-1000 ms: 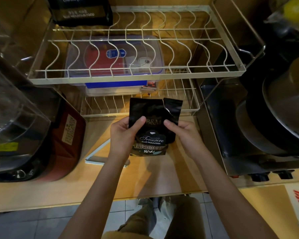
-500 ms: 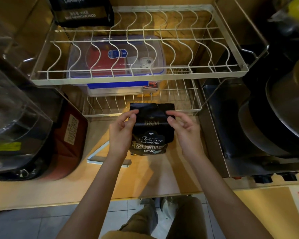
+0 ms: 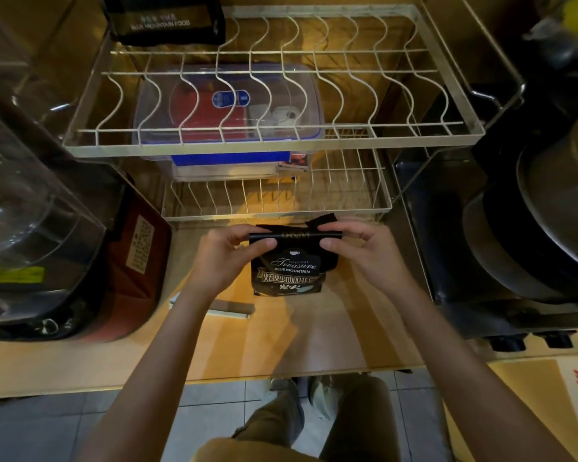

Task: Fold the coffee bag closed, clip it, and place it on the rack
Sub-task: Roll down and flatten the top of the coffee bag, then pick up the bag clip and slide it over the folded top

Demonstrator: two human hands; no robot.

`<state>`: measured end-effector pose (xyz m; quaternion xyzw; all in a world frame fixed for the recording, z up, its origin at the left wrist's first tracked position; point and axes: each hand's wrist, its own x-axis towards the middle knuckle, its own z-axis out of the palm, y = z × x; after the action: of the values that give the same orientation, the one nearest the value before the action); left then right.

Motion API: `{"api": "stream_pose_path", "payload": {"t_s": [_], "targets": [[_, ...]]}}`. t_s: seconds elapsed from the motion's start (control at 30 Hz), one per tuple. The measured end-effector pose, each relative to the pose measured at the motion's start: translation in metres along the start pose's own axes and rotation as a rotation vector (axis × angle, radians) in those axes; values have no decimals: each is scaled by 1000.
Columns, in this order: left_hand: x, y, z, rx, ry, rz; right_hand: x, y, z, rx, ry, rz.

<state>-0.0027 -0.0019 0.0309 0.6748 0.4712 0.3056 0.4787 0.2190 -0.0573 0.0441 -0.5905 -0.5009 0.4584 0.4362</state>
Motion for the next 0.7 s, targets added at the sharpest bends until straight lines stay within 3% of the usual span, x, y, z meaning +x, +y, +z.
{"api": "stream_pose_path", "payload": {"t_s": [0.17, 0.3, 0.43, 0.57, 0.7], "targets": [[3, 0, 4, -199, 57, -40, 4, 5, 6, -187, 113, -26], [3, 0, 10, -324, 83, -81, 9, 2, 6, -148, 96, -47], [4, -1, 9, -300, 83, -99, 8, 1, 12, 55, 92, 8], [-1, -11, -6, -118, -2, -63, 12, 5, 11, 40, 103, 14], [-30, -45, -30, 364, 61, -101, 16, 5, 13, 71, 113, 29]]}}
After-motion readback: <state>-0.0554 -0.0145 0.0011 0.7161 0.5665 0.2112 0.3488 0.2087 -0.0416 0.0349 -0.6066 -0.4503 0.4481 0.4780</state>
